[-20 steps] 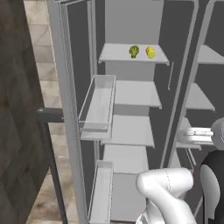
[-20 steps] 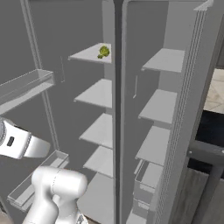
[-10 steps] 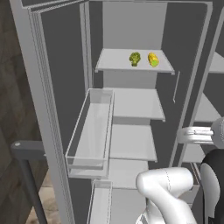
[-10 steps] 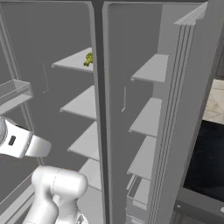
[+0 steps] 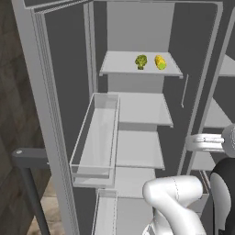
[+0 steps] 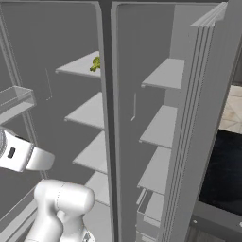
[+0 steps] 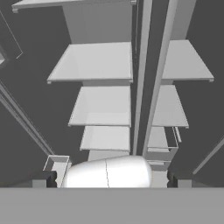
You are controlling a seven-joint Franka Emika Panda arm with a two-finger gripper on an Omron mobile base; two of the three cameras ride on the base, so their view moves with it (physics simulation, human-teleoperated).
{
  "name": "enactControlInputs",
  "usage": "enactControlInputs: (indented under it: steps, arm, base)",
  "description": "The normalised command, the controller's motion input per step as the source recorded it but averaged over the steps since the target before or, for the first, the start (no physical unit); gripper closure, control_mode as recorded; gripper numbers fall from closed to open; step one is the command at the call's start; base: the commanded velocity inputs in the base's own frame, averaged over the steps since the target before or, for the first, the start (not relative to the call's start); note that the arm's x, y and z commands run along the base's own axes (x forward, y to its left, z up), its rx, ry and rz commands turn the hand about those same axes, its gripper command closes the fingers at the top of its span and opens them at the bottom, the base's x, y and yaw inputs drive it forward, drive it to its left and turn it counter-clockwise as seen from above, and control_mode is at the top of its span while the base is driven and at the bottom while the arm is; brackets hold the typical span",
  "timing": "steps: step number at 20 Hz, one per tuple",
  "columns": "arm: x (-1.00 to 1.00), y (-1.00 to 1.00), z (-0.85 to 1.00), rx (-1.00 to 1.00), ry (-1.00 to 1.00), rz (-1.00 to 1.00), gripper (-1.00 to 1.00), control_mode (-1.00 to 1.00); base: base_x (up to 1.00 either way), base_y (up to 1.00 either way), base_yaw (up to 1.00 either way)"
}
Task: Gather the corn and broccoli from the fridge and place them on a tray on the dining counter. Then gather the steak and fish from the fridge and place them on the other tray.
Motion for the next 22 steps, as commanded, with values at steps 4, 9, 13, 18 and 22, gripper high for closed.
enactControlInputs:
  steps: [4, 9, 13, 18, 22]
  arm:
    - [0.00, 0.00, 0.00, 0.00, 0.00, 0.00, -1.00, 1.00]
    - [0.00, 0.00, 0.00, 0.00, 0.00, 0.00, -1.00, 1.00]
    - [0.00, 0.00, 0.39, 0.00, 0.00, 0.04, -1.00, -1.00]
    - [0.00, -0.03, 0.23, 0.00, 0.02, 0.06, -1.00, -1.00]
    - [0.35, -0.04, 0.11, 0.00, 0.00, 0.02, -1.00, -1.00]
  base:
    - [0.06, 0.00, 0.02]
    - [0.00, 0.00, 0.04]
    - [0.00, 0.00, 0.00]
    - [0.00, 0.00, 0.00]
    - [0.00, 0.00, 0.00]
